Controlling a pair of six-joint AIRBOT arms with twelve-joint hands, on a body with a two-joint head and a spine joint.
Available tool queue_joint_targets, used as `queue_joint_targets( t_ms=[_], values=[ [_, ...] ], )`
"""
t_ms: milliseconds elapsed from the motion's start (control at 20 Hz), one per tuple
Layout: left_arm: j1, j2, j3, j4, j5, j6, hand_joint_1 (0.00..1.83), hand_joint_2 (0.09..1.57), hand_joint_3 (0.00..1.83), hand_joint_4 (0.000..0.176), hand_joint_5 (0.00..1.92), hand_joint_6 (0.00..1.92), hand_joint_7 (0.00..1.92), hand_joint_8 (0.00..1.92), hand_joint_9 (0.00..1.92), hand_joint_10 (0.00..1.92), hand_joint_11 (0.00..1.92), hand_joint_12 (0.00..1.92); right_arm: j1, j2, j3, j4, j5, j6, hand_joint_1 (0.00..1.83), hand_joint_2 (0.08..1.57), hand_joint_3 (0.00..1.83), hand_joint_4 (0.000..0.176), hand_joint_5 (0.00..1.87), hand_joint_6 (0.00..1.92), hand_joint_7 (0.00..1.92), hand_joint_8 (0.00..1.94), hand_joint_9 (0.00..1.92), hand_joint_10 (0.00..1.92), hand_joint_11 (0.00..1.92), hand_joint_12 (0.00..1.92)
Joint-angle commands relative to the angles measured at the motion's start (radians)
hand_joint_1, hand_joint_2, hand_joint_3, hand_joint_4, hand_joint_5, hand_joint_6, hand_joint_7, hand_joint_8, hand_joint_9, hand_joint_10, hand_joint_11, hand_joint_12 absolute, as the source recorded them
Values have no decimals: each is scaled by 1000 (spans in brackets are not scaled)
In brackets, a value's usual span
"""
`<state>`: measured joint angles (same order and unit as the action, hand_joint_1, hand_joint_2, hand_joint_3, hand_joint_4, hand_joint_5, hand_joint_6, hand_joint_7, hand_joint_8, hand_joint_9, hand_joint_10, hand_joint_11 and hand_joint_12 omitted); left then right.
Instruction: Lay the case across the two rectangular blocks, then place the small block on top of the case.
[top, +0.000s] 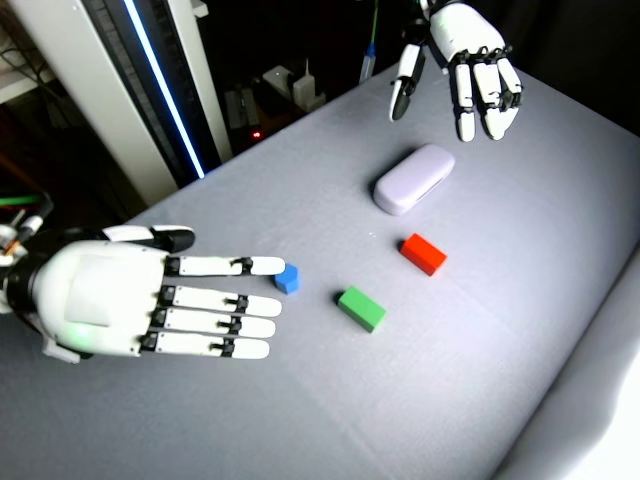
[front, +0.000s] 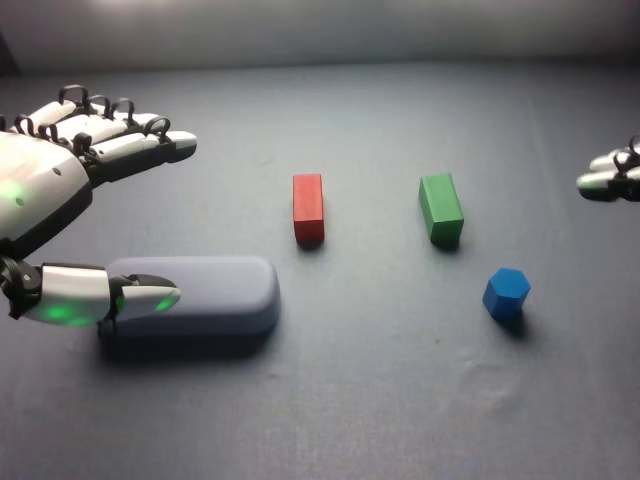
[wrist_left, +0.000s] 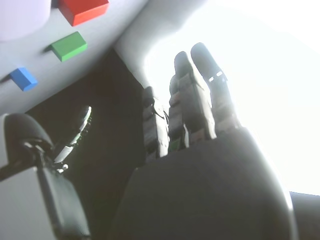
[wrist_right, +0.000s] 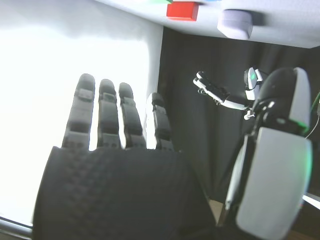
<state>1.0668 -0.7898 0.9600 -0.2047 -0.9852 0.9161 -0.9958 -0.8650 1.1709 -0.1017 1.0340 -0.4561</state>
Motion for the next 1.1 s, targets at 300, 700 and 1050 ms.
queue_joint_targets(
  t_ms=[300,700,1050],
  values=[
    [-80,-48,50,32,84,67,868,776,0,121,268,5,291,6,267,8,0,516,7,0,1,28,114,6,819,1202,0,0,428,4,329,4,311,10,22,794],
    [-178,-162,149,-1,371,250,978,771,0,111,332,6,386,7,416,3,59,770,6,-1,3,18,108,12,846,1198,0,0,469,3,367,1,373,5,73,814],
    [-188,-210,197,-32,425,260,1268,1048,1,0,1258,276,1023,1026,1033,593,723,1351,4,-2,3,11,104,13,867,1187,0,0,481,2,391,3,401,7,110,826]
  ],
)
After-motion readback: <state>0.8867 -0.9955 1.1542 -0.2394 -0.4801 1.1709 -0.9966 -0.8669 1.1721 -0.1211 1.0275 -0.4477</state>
